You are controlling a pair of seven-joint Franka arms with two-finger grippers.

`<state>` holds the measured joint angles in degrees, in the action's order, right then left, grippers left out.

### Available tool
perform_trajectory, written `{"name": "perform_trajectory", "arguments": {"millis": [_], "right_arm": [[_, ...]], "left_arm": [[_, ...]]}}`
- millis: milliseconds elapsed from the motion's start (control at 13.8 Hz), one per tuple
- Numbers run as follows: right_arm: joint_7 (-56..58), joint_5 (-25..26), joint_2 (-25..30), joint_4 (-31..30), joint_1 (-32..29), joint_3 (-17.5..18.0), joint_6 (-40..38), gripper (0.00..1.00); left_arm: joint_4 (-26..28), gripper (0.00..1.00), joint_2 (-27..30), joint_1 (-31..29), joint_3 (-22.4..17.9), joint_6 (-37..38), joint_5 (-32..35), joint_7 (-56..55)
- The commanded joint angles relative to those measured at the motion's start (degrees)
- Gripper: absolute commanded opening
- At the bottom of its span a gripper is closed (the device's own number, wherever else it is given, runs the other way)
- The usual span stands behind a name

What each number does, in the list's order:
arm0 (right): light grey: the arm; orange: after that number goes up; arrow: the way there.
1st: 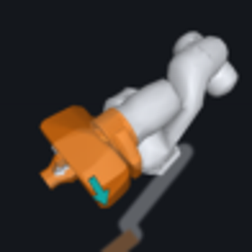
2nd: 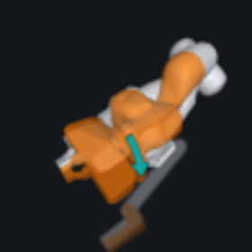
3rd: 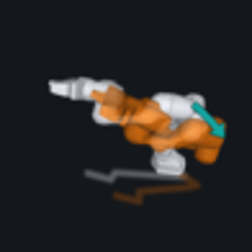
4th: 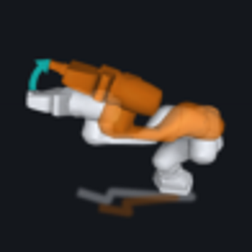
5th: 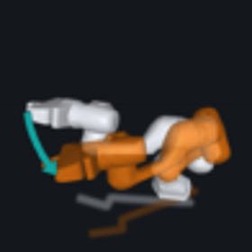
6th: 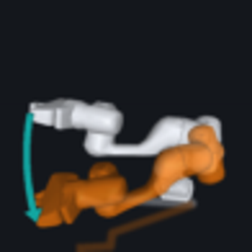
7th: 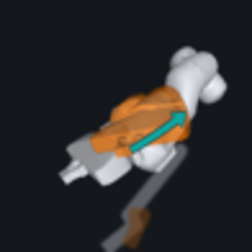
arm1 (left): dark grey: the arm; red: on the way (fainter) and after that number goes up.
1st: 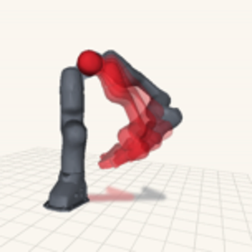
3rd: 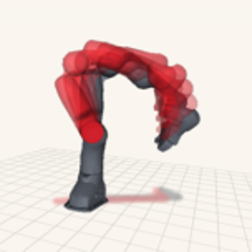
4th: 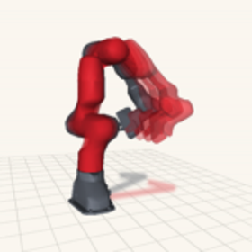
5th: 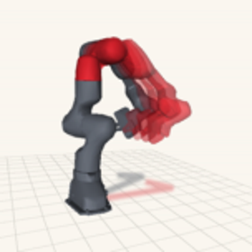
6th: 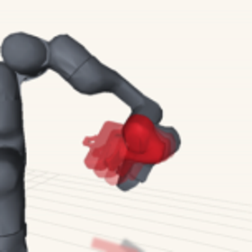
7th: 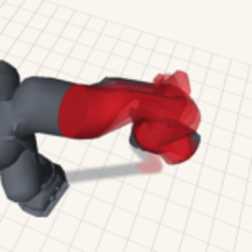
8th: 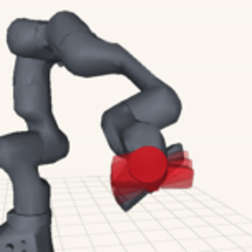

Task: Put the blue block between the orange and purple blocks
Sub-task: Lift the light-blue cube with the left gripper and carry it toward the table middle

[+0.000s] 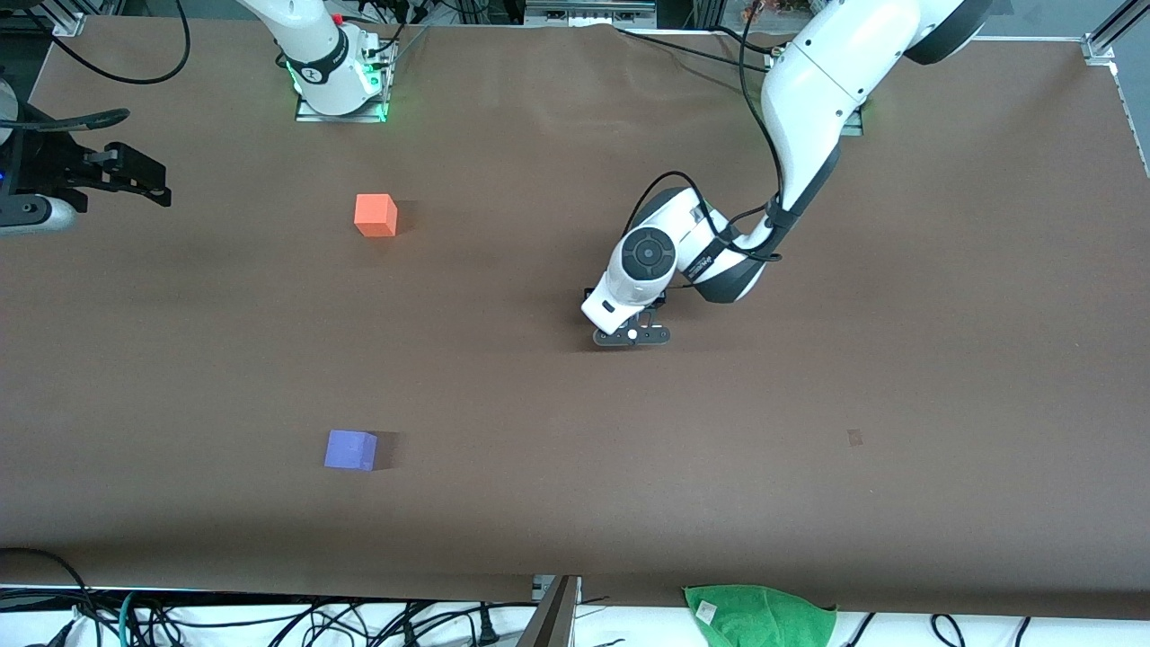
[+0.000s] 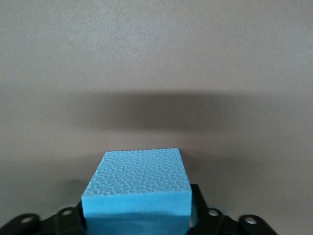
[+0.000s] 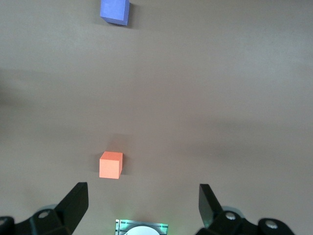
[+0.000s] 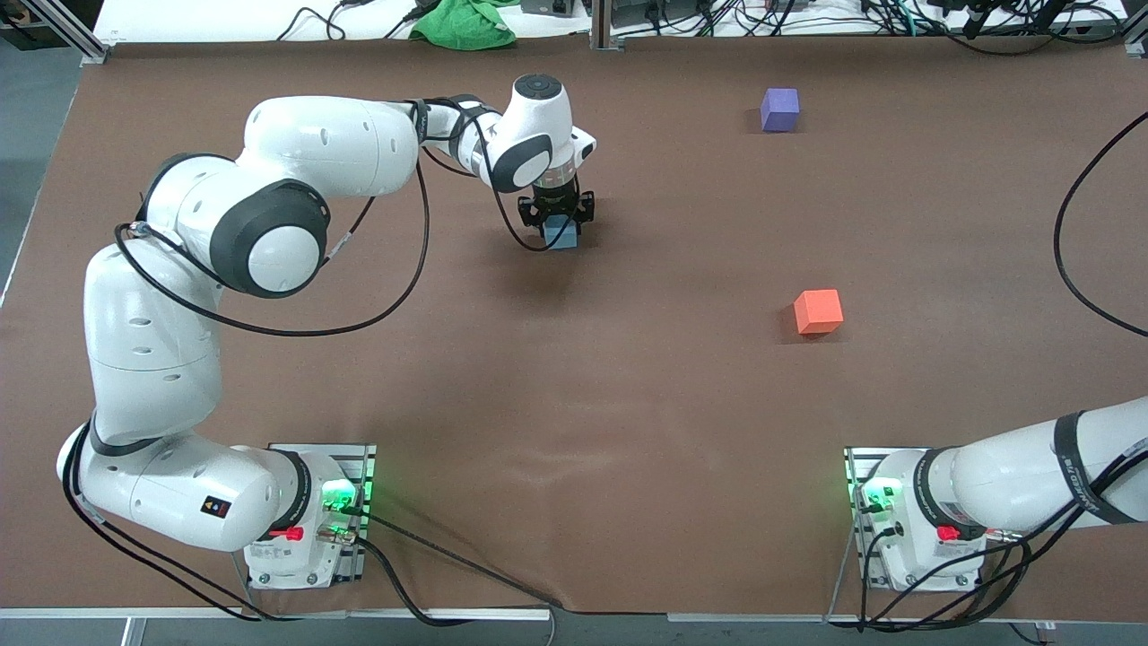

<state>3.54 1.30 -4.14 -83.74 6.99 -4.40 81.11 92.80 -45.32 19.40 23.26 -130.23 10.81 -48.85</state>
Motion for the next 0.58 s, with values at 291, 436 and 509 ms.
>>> {"name": "perform_trajectory", "arguments": {"millis": [291,436,509], "right_arm": [[0.68,-0.24,-1.22,0.24,1.09,0.09,0.19,1.0],[0.33,-0.24,-1.93,0.33,1.18,0.09,0.71,1.0],[0.24,-0.42,-1.84,0.33,1.27,0.09,1.59,1.0]], "left_arm": [[-2.01,1.0,7.94,-0.67,-0.67,6.62,1.32,-0.98],[-1.92,1.0,14.08,-2.17,-0.76,11.47,1.32,-0.98],[-2.01,1.0,16.81,-3.39,-0.93,13.23,1.4,-0.9]]}}
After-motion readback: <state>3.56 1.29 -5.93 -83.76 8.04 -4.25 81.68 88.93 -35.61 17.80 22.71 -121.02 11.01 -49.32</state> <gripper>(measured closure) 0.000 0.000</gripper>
